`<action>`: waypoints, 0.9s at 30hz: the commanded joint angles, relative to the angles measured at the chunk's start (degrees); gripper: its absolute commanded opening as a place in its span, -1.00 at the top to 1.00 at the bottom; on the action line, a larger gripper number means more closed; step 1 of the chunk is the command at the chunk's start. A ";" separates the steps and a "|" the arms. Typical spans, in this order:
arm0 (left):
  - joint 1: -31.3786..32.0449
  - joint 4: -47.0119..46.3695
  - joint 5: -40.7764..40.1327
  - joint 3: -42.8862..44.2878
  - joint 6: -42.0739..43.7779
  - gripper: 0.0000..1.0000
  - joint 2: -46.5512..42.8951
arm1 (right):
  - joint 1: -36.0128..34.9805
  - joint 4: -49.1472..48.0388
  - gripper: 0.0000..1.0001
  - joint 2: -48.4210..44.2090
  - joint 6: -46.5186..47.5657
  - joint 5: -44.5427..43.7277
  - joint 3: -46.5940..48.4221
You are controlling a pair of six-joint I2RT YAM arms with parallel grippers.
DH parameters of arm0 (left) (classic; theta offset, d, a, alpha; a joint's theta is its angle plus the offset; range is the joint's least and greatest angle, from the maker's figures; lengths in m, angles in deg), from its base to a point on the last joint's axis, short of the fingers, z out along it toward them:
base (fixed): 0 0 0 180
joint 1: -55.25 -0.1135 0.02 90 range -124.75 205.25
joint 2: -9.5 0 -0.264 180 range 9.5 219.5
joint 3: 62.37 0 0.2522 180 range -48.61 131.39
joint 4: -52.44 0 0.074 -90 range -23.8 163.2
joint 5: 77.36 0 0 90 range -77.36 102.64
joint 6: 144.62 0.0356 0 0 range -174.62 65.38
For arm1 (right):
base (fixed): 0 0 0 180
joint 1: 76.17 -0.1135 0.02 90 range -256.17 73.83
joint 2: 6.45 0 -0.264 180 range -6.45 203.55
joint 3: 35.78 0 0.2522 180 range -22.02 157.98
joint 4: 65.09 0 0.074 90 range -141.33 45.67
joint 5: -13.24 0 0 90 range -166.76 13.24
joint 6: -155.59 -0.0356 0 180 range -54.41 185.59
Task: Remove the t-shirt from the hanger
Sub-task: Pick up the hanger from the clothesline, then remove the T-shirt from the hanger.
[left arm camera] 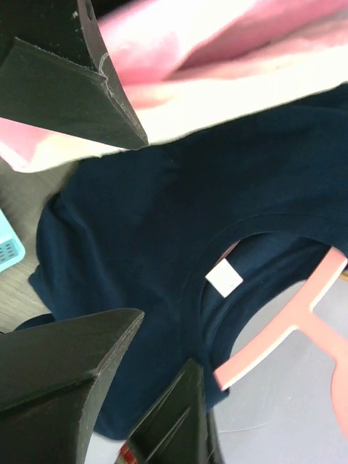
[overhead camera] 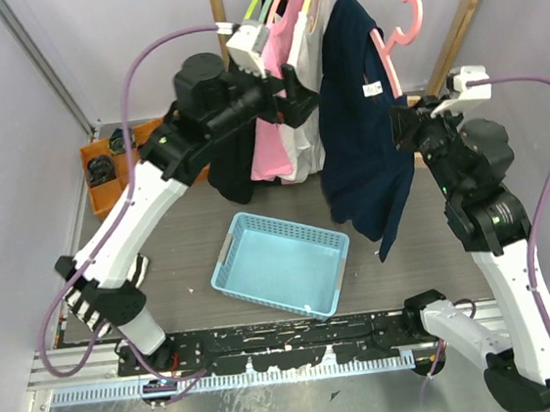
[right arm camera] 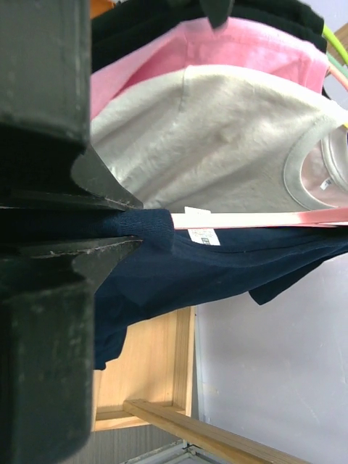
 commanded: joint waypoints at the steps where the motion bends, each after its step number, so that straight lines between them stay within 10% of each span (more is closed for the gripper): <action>1: 2.67 -2.95 -1.78 7.29 2.97 -0.96 6.03 | 0.23 -6.77 0.99 -6.10 -2.77 1.81 -1.85; 27: 11.63 -19.91 -12.06 19.03 14.06 -0.86 23.33 | 0.18 0.72 0.99 -18.42 -4.87 5.02 -5.69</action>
